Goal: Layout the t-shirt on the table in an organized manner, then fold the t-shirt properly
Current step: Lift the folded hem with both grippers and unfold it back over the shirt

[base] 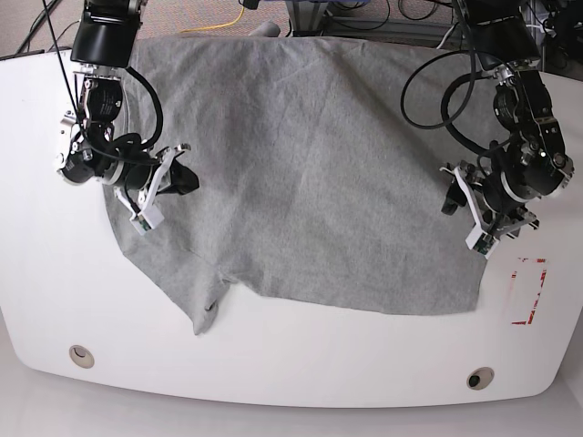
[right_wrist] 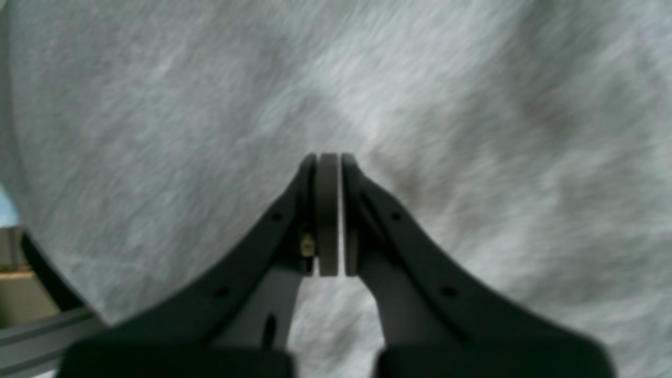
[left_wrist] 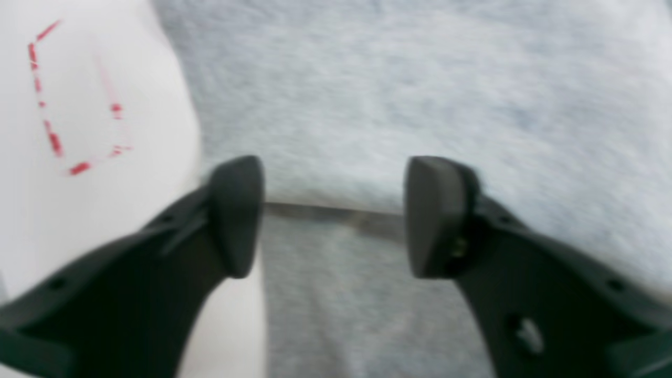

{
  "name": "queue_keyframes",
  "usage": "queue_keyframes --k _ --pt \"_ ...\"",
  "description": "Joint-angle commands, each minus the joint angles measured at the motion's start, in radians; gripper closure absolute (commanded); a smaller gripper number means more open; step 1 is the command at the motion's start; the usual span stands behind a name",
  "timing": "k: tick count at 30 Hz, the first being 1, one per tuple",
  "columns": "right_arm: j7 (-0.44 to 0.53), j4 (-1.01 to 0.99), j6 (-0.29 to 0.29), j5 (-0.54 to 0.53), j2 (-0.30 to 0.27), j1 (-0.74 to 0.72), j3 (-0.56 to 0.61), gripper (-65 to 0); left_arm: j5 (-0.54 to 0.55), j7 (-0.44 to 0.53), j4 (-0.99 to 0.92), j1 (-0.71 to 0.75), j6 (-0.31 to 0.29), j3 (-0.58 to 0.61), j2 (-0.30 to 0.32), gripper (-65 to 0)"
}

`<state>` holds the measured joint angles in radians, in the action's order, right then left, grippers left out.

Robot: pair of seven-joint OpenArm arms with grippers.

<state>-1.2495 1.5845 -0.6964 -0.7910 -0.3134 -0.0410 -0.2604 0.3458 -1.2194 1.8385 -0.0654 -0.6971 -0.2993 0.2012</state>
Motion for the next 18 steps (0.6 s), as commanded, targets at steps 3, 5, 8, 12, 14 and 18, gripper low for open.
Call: queue_keyframes --k 3,5,8,12,14,18 --pt "0.020 0.020 -0.002 -0.018 -0.017 0.031 -0.006 -1.6 0.011 -0.029 0.022 0.049 -0.001 -0.002 -0.001 -24.6" --pt "0.024 0.018 -0.002 -0.015 -0.017 0.046 -0.006 -1.6 0.011 -0.029 0.022 0.075 -0.001 -0.002 0.002 -19.9" --pt "0.029 0.012 -0.002 0.002 -0.017 0.059 -0.006 -1.6 0.008 -0.030 0.020 0.111 -0.001 -0.002 0.005 -12.2" --pt "0.049 -0.013 -0.002 0.069 -0.007 0.060 -0.006 -1.6 0.005 -0.035 0.017 0.161 -0.001 -0.004 0.025 -5.0" --pt "0.057 -0.028 -0.002 0.094 -0.003 0.059 -0.007 -1.6 0.005 -0.035 0.017 0.180 -0.001 -0.004 0.033 -4.7" --pt "0.101 -0.065 -0.002 0.163 -0.003 0.045 -0.006 -1.6 0.005 -0.035 0.016 0.230 -0.001 -0.005 0.050 -4.7"
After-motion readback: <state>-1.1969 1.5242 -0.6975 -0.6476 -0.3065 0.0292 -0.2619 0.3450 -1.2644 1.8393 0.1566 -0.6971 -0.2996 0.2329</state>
